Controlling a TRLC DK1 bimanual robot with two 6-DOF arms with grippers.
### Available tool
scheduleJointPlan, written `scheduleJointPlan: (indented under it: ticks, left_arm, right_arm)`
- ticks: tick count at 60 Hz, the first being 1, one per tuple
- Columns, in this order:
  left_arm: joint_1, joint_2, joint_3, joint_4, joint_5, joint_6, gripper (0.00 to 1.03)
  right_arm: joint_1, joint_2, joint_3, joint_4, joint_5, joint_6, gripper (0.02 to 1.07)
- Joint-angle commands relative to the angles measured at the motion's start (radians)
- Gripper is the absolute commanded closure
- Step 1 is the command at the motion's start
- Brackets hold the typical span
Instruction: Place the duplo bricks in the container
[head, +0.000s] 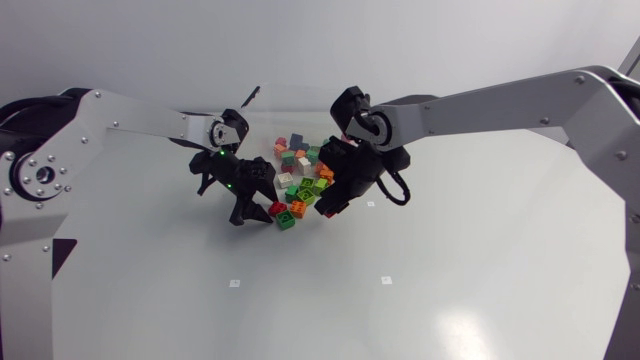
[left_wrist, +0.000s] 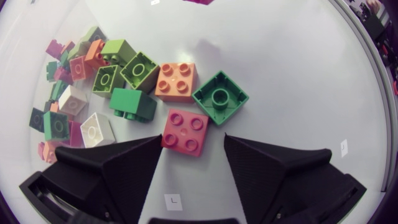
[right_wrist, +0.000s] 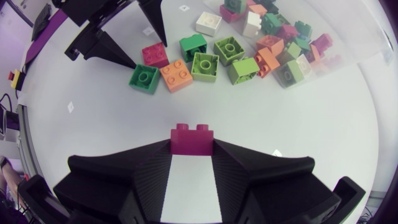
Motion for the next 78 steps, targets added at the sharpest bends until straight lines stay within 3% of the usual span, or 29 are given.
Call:
scheduleJointPlan:
  ticks: [1, 3, 14, 46, 61, 78]
  left_arm:
    - [-0.003, 0.03, 0.019, -0.029, 0.001, 0.049, 0.59]
    - [-0.001, 0.025, 0.016, -0.036, 0.001, 0.058, 0.64]
    - [0.005, 0.004, 0.018, -0.084, 0.003, 0.068, 0.73]
    - [0.068, -0.226, -0.089, -0.175, 0.027, 0.043, 0.73]
    - [0.083, -0.312, -0.06, -0.167, 0.092, -0.095, 0.73]
    - [0.06, -0.309, 0.036, -0.038, 0.104, -0.357, 0.73]
  right_arm:
    - [-0.003, -0.041, -0.021, 0.0, -0.005, -0.013, 0.74]
    - [-0.003, -0.053, -0.017, -0.002, -0.007, -0.011, 0.74]
    - [-0.003, -0.091, -0.001, -0.01, -0.008, -0.004, 0.74]
    - [-0.075, -0.068, 0.174, 0.116, -0.053, 0.166, 0.74]
    - [-0.098, -0.022, 0.261, 0.184, -0.053, 0.242, 0.74]
    - [-0.122, 0.062, 0.339, 0.277, -0.048, 0.311, 0.74]
